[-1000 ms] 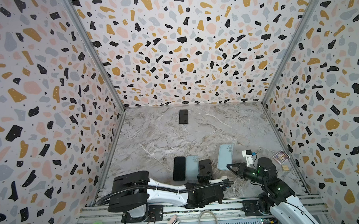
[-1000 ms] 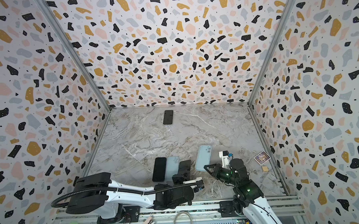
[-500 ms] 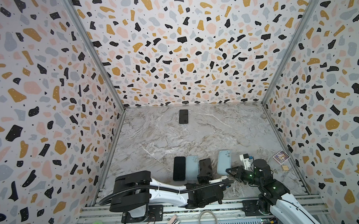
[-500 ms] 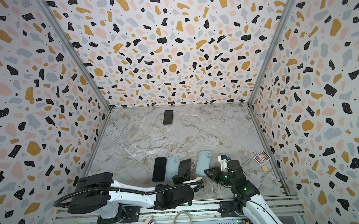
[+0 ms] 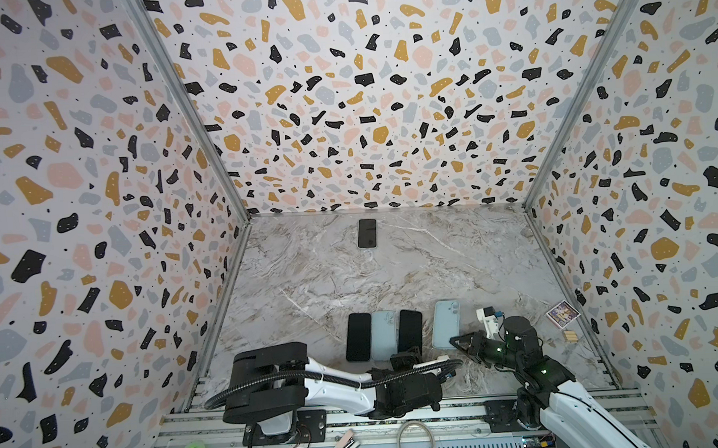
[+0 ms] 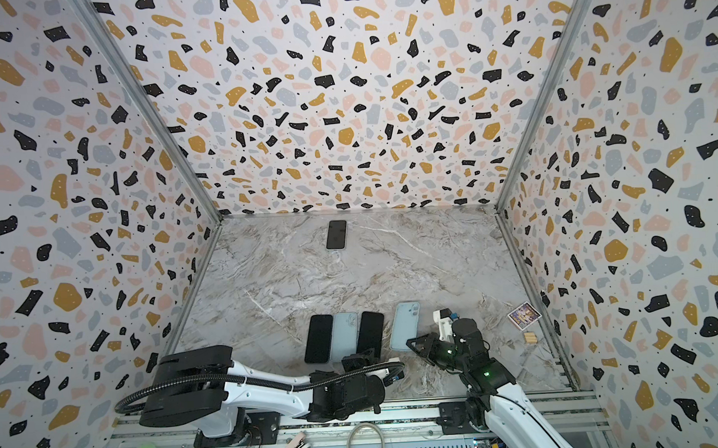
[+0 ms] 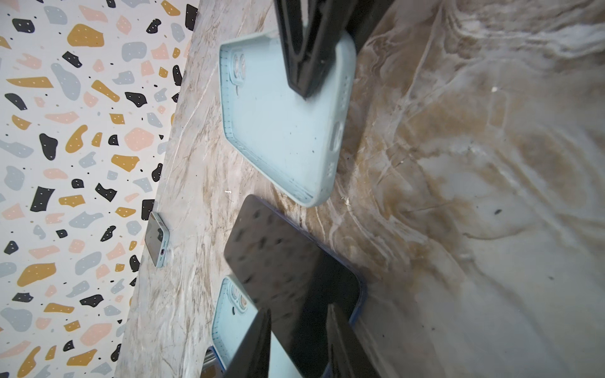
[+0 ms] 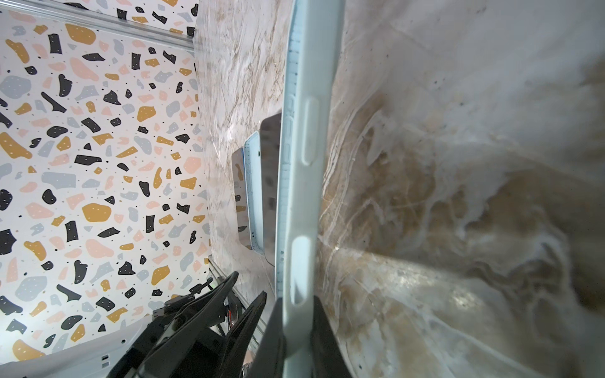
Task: Take the phone out of the phone case
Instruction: 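Lower the blue phone and mint case onto the table with both grippers, then open both grippers to release the phone and case on the table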
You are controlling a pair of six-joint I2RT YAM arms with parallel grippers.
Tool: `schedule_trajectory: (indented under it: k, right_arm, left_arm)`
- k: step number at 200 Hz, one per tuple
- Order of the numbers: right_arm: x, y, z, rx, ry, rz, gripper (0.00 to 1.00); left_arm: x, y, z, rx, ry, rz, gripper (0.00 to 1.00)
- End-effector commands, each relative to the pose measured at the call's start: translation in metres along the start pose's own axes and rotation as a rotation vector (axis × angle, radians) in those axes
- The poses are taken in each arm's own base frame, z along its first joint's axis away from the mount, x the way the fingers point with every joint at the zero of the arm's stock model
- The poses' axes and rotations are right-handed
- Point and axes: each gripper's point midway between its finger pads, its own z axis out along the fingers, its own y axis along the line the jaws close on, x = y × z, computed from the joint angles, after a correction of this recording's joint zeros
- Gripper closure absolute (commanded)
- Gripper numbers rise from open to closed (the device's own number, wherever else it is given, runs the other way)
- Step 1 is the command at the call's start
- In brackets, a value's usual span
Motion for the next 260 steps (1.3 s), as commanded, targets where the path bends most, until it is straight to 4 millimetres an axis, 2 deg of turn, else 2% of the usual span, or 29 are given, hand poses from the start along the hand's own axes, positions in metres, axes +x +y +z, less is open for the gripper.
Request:
schedule_trajectory:
  k: [1,36,55,80,109,116,121,140,167,184,208,260]
  right_arm:
    - [0.0,0.005,0.002,-0.02,0.01,-0.038,1.0]
    - [0.001,-0.003,0.006,0.015,0.03,-0.047,1.0]
    - [0.002,-0.006,0.009,0.028,0.04,-0.048,1.0]
    - [0.004,-0.008,0.014,0.046,0.047,-0.063,1.0]
    - [0.009,-0.008,0.022,0.055,0.072,-0.082,1.0]
    - [0.01,-0.006,0.023,0.057,0.079,-0.09,1.0]
    - [0.01,-0.005,0.024,0.06,0.082,-0.1,1.0]
    - [0.01,-0.005,0.026,0.083,0.088,-0.118,1.0]
    - [0.011,-0.006,0.031,0.089,0.105,-0.12,1.0]
    - [0.009,-0.004,0.034,0.094,0.102,-0.127,1.0]
    - [0.007,0.003,0.037,0.085,0.102,-0.14,1.0]
    - [0.008,0.003,0.045,0.107,0.13,-0.164,1.0]
  left_arm:
    - [-0.005,0.002,-0.002,-0.011,-0.026,-0.049,0.66]
    - [-0.018,0.018,-0.014,-0.027,-0.07,-0.127,0.6]
    - [-0.032,0.038,-0.028,-0.05,-0.123,-0.221,0.56]
    - [-0.046,0.07,-0.049,-0.065,-0.194,-0.374,0.45]
    - [-0.046,0.111,-0.064,-0.077,-0.22,-0.554,0.27]
    - [-0.045,0.121,-0.068,-0.09,-0.226,-0.59,0.14]
    - [-0.044,0.128,-0.071,-0.103,-0.227,-0.614,0.08]
    - [-0.039,0.155,-0.083,-0.152,-0.23,-0.693,0.0]
    - [-0.028,0.195,-0.1,-0.238,-0.232,-0.815,0.0]
    - [-0.02,0.213,-0.105,-0.262,-0.229,-0.889,0.01]
    - [-0.007,0.223,-0.105,-0.287,-0.197,-0.95,0.0]
    - [0.013,0.226,-0.108,-0.339,-0.163,-0.984,0.0]
